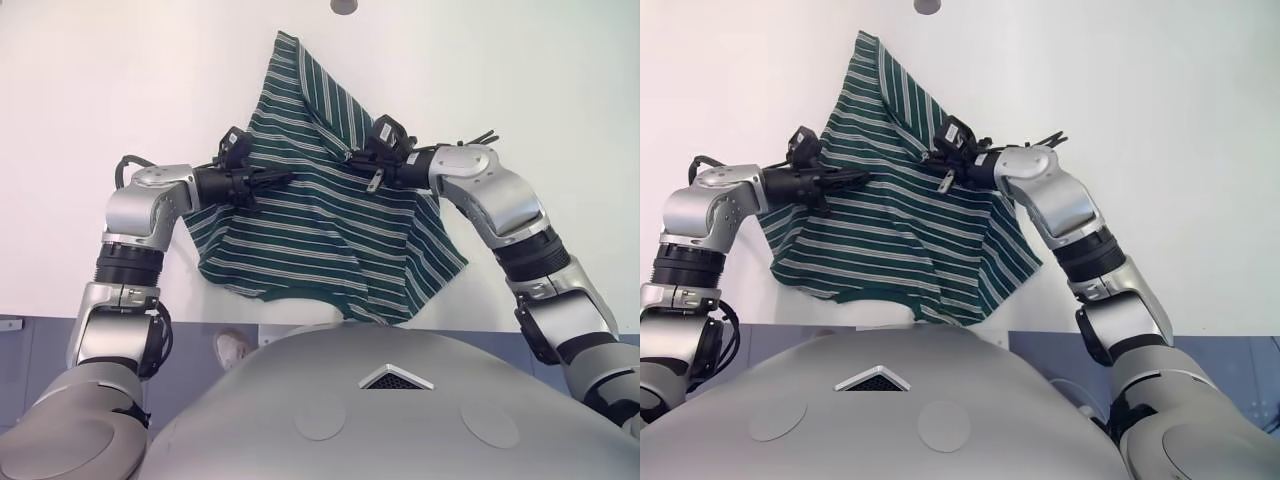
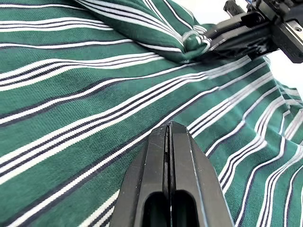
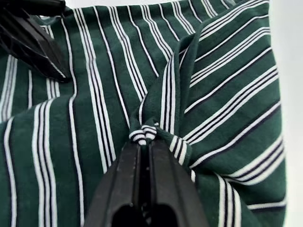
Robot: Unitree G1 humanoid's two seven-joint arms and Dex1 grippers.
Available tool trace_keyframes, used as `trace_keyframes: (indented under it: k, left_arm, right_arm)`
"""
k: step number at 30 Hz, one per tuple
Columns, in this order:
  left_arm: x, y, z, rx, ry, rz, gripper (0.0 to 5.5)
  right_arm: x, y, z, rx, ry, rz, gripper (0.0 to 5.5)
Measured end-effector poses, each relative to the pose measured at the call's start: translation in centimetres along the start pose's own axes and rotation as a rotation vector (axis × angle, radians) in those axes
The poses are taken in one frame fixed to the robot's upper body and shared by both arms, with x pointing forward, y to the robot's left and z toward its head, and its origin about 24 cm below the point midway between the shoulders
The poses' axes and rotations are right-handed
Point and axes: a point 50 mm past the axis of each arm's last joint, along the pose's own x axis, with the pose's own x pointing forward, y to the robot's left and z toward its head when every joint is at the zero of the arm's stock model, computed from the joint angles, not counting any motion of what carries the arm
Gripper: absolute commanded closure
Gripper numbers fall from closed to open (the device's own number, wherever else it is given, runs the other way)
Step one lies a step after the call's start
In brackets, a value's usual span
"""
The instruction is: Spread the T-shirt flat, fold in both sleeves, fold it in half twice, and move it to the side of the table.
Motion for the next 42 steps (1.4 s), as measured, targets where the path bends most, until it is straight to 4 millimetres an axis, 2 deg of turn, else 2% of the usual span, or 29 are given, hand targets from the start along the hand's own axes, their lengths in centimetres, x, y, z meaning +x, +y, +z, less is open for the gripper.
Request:
trace_keyframes:
  k: [4,9,12,14,18,21,27,31,32,34,36,38,41,42]
  left_arm:
    - [0.0,0.0,0.0,0.004,-0.003,-0.001,5.5]
    - [0.2,0.0,-0.1,0.006,-0.005,-0.001,5.5]
    - [0.2,0.0,-0.1,0.002,-0.007,-0.003,5.5]
    - [0.4,0.0,-0.1,-0.001,-0.011,-0.004,5.5]
    - [0.5,0.1,0.0,-0.001,-0.015,-0.006,5.5]
    - [0.6,0.2,0.1,0.005,-0.019,-0.005,5.5]
    - [0.7,0.3,-0.1,0.003,-0.019,-0.005,5.5]
    - [0.7,0.3,-0.1,0.008,-0.022,-0.005,5.5]
    - [0.7,0.3,-0.1,0.008,-0.022,-0.005,5.5]
    - [0.7,0.3,-0.1,0.008,-0.021,-0.005,5.5]
    - [0.7,0.3,0.0,0.011,-0.026,-0.009,5.5]
    - [0.8,0.2,0.2,0.019,-0.031,-0.018,5.5]
    - [0.8,0.1,0.5,0.03,-0.034,-0.027,5.5]
    - [0.9,0.0,0.5,0.03,-0.03,-0.028,5.5]
  right_arm:
    - [-0.9,-0.7,0.4,0.152,-0.043,-0.009,4.26]
    - [-2.9,-1.4,2.1,0.36,-0.175,0.06,4.26]
    - [-3.8,-2.2,3.2,0.407,-0.228,0.061,4.26]
    - [-3.3,-2.2,3.1,0.41,-0.198,0.063,4.26]
    - [-1.2,-1.9,0.3,0.407,-0.034,0.022,4.26]
    - [-0.8,-1.5,0.1,0.389,-0.018,0.035,4.26]
    - [-0.4,-1.4,0.5,0.342,-0.052,0.025,5.43]
    - [-1.4,-2.0,1.6,0.315,-0.107,0.0,5.47]
    - [-1.7,-2.3,1.8,0.311,-0.118,-0.007,5.47]
    - [-2.5,-4.3,2.2,0.285,-0.132,-0.082,5.47]
    - [-3.3,-8.1,2.2,0.251,-0.142,-0.226,5.47]
    - [-3.6,-11.0,2.1,0.203,-0.14,-0.353,5.47]
    - [-3.6,-13.7,0.9,0.033,-0.028,-0.536,5.47]
    - [-3.7,-14.3,0.0,-0.058,0.047,-0.593,5.26]
